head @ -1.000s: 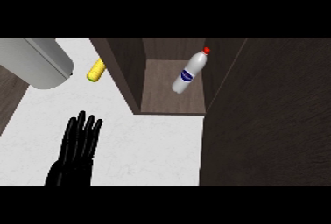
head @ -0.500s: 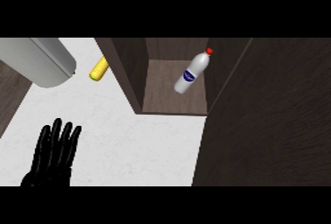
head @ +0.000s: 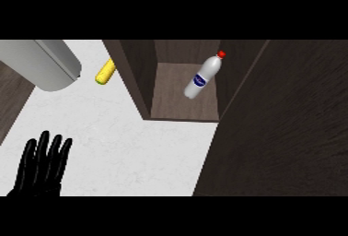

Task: Pick up the bottled water, place it into the cabinet and close the cabinet

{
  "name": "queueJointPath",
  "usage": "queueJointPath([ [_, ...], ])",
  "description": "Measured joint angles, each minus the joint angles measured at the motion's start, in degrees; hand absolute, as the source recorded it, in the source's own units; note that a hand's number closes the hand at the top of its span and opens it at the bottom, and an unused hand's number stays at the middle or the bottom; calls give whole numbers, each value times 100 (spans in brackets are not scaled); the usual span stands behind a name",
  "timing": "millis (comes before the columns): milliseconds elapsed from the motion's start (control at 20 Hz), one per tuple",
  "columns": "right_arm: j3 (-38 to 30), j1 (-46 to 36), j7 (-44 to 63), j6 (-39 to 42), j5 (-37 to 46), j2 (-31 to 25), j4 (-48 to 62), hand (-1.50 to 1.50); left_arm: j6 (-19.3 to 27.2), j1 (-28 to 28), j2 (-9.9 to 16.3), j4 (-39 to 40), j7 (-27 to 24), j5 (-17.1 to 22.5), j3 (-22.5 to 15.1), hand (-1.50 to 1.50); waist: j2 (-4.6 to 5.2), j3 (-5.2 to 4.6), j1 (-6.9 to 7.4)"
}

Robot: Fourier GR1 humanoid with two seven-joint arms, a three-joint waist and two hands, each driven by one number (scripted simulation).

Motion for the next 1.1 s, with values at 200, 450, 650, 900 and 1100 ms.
queueJointPath([
  [200,139,-496,155,-97,67,-169,41,150,-100,98,51,-78,-37,70,83,-150,9,-1,22],
  [450,191,-874,272,-119,66,-343,50,150,-260,233,164,-180,-56,136,148,-150,28,-4,96],
  [650,189,-1028,316,-74,38,-414,53,150,-371,292,230,-215,-76,164,188,-150,50,-10,148],
  [900,172,-1133,329,-23,-2,-445,61,150,-446,337,260,-213,-110,199,252,-150,77,-15,208],
  [1100,137,-1130,337,-32,-104,-427,75,150,-526,372,298,-243,-133,224,287,-150,113,-16,276],
])
